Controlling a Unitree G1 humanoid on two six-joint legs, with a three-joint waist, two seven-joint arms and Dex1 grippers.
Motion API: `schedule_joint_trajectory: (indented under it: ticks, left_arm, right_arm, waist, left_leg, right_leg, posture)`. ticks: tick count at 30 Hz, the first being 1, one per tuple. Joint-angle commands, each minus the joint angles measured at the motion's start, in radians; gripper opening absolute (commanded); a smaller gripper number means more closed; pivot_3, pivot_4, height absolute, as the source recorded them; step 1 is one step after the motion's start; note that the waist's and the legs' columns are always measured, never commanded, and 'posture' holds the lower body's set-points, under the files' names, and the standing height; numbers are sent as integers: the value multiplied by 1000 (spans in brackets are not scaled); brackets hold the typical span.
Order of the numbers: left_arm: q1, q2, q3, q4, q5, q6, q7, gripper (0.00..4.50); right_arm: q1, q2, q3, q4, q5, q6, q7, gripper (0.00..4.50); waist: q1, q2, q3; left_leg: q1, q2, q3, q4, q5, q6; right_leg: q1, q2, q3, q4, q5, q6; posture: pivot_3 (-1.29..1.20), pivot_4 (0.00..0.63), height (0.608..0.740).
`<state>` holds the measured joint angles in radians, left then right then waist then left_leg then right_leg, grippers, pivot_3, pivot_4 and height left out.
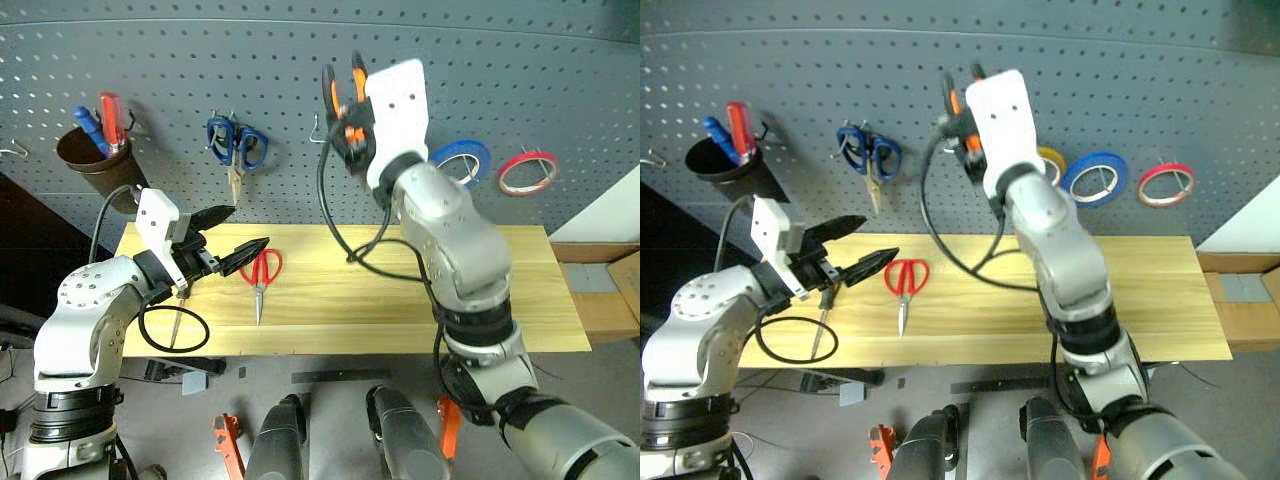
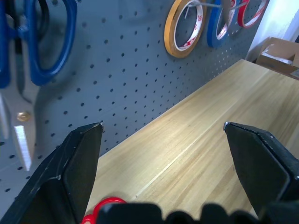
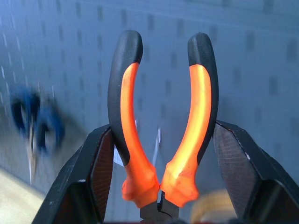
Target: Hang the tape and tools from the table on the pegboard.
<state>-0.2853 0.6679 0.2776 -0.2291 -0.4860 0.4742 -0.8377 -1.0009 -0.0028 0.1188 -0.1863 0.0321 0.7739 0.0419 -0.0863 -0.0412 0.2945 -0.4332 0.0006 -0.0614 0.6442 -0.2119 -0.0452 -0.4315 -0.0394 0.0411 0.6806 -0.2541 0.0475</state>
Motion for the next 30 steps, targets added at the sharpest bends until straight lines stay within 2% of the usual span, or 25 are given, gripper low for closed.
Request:
schedule_joint_trajectory:
  ticks: [1, 7, 9, 18, 24, 30]
  left_arm:
    - [-10, 12, 29, -51, -26, -5, 23, 4459]
    - [-22, 12, 21, -54, -35, -10, 48, 4459]
    - [-30, 11, 7, -51, -31, -16, 49, 4459]
    - [-115, -23, -65, -7, -9, -44, 54, 4459]
    - [-146, -34, -90, 21, 4, -65, 49, 4459]
    - [-151, -40, -100, 41, 11, -83, 44, 4459]
  right_arm:
    - [-99, 37, -52, 49, 31, -82, -1, 2680]
    - [-211, 92, -85, 245, 27, -255, -37, 2680]
    - [-229, 95, -67, 344, -6, -377, -54, 2680]
    - [-200, 98, -26, 632, -95, -745, -84, 2680]
    - [-157, 94, -6, 718, -141, -844, -98, 2680]
    - [-116, 91, -1, 776, -168, -846, -104, 2680]
  waist:
    - [4, -1, -4]
    - [5, -2, -15]
    - [5, -2, -17]
    - [15, -5, -22]
    - [16, -5, -22]
    - [17, -5, -22]
  left_leg:
    - [0, 0, 1, 0, 0, 0]
    - [0, 0, 3, 0, 0, 0]
    - [0, 0, 4, 0, 0, 0]
    - [0, -5, 4, 0, 1, -1]
    - [0, -4, 5, -1, 2, -4]
    - [0, -4, 6, 0, 2, -4]
  right_leg:
    - [0, 0, 0, 0, 0, 0]
    - [-1, 0, 0, 1, 0, -1]
    - [-1, 0, 0, 1, 1, -1]
    - [-1, 0, 0, 1, 1, -1]
    - [-3, 1, 1, 2, 1, -2]
    - [-4, 1, 1, 2, 1, -2]
  posture:
    - [-26, 171, 740]
    - [-10, 167, 740]
    - [-1, 165, 740]
    - [18, 165, 740]
    - [16, 172, 740]
    - [9, 180, 740]
